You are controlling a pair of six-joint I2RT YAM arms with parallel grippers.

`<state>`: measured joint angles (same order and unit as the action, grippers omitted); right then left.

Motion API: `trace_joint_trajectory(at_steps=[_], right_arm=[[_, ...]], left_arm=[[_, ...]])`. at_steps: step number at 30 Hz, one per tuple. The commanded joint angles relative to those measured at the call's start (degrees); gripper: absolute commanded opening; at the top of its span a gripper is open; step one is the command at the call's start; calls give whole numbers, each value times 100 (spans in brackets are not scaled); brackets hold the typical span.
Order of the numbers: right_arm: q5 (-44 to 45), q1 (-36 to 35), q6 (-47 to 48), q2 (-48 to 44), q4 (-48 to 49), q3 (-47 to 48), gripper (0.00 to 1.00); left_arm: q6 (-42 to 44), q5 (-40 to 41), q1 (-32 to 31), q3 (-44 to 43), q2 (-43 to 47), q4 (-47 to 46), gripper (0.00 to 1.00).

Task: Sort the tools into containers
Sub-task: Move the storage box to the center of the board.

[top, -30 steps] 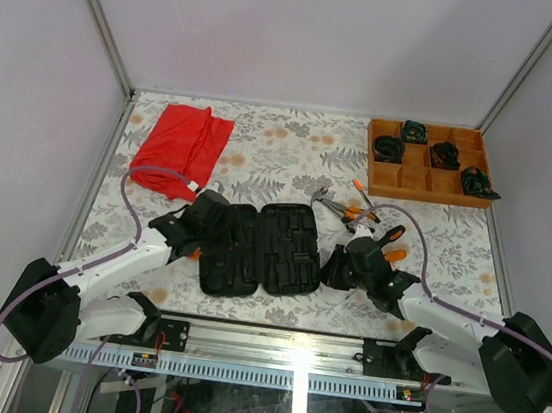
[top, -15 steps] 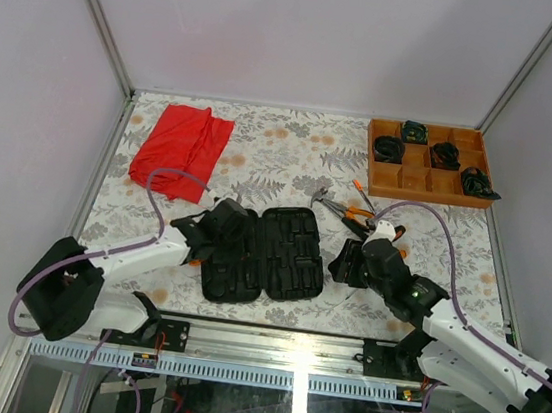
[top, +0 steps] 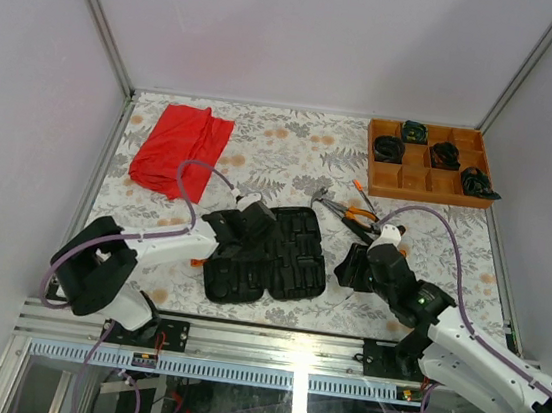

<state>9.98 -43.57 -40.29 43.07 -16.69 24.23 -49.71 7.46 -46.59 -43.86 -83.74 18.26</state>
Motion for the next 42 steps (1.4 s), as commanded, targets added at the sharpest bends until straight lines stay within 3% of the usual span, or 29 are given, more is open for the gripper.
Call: trace_joint_trajectory(at_steps=[1, 9, 25, 28, 32, 34, 42], right_arm=[[264, -45, 67, -175, -69, -6, 55], [378, -40, 171, -138, -148, 66, 54], [683, 49, 585, 243, -662, 646, 53], [437, 405, 727, 455, -693, 829, 53], [-436, 1377, 864, 613, -579, 901, 53], [-404, 1737, 840, 607, -674, 1005, 53], [-113, 1938, 671, 446, -866, 1066, 56]], left_arm=[[-3, 486, -115, -343, -362, 458, 54], [381, 620, -107, -426, -554, 677, 37], [846, 389, 118, -335, -556, 320, 28], [873, 347, 123, -255, -507, 275, 28], [917, 320, 123, -113, -371, 274, 28], [945, 273, 119, -11, -250, 274, 28], [987, 10, 123, 450, 303, 461, 29]])
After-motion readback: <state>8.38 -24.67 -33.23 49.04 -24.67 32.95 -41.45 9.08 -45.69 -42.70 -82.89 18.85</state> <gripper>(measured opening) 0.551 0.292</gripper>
